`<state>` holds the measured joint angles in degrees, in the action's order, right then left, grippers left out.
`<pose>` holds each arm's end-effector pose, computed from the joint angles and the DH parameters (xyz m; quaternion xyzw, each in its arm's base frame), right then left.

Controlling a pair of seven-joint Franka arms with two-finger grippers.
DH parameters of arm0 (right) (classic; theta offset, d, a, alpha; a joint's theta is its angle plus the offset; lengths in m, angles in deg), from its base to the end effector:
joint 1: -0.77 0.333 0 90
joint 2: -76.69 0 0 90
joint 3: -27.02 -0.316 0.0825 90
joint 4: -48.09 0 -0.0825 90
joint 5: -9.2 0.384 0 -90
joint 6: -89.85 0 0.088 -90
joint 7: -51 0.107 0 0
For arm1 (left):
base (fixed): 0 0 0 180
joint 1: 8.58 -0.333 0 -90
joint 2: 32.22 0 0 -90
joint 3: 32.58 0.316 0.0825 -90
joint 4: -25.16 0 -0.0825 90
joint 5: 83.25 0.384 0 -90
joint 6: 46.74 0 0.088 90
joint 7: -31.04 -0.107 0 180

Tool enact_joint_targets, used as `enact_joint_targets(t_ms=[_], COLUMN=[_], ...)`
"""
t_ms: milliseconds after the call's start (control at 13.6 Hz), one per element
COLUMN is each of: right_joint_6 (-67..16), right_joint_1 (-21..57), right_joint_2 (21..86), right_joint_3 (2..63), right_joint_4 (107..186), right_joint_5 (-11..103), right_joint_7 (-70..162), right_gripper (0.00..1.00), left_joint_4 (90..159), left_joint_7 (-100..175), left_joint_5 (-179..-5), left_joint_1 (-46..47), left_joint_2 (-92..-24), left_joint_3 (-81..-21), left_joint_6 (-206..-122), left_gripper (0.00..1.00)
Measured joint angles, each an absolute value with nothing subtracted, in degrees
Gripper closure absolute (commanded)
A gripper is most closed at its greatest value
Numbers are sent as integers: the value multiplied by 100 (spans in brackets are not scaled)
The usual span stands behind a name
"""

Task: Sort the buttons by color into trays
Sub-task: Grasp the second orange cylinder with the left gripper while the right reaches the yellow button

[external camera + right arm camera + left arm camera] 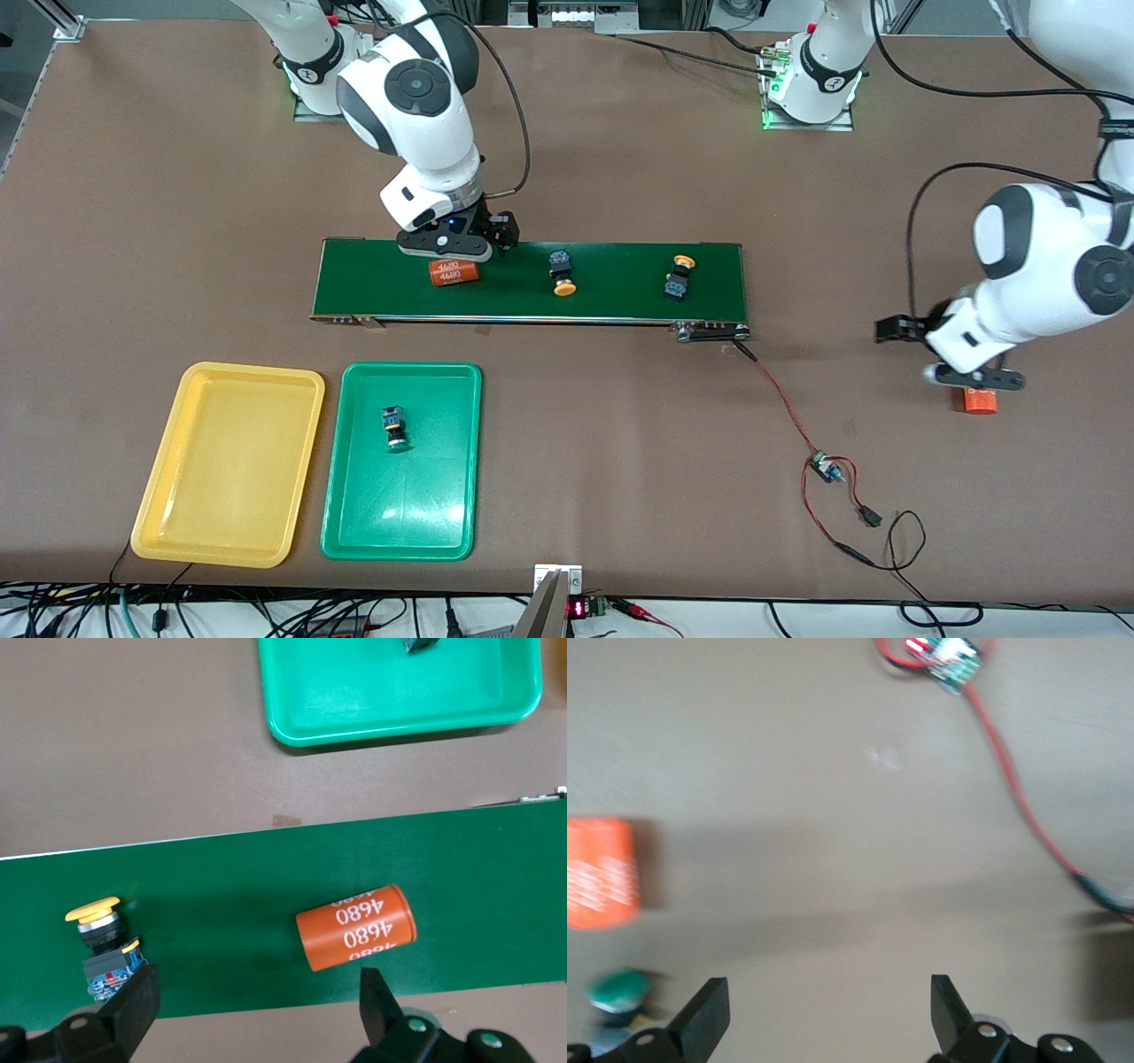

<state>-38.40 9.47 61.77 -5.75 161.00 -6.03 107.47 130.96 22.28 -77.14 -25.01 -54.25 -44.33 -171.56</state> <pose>0.4663 0.3834 0.3640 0.9971 -0.0607 0.0465 0.0025 0.6282 0.0635 0.3177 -0.9979 0.0605 0.0218 0.0022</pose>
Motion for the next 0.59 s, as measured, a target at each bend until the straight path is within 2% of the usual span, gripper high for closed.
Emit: enact_joint_targets(t_ms=[368, 589], right_joint_6=[-4056, -4263], right_joint_1=[1093, 1093], right_joint_2=[5861, 5628], right_joint_3=[-577, -576], right_joint_4=[16126, 16124], right_joint_5=[-1083, -1317], right_joint_7=[11105, 11240], right_gripper=[0, 0], left_joint_4=[13055, 13000], left_joint_7=[1925, 1831], left_joint_5=[-6010, -5912], left_joint_1=[-3197, -3498], left_joint_2=[-6093, -6508], left_joint_3=[-4369, -4359], left_joint_6=[-18858, -19375], left_gripper=[0, 0])
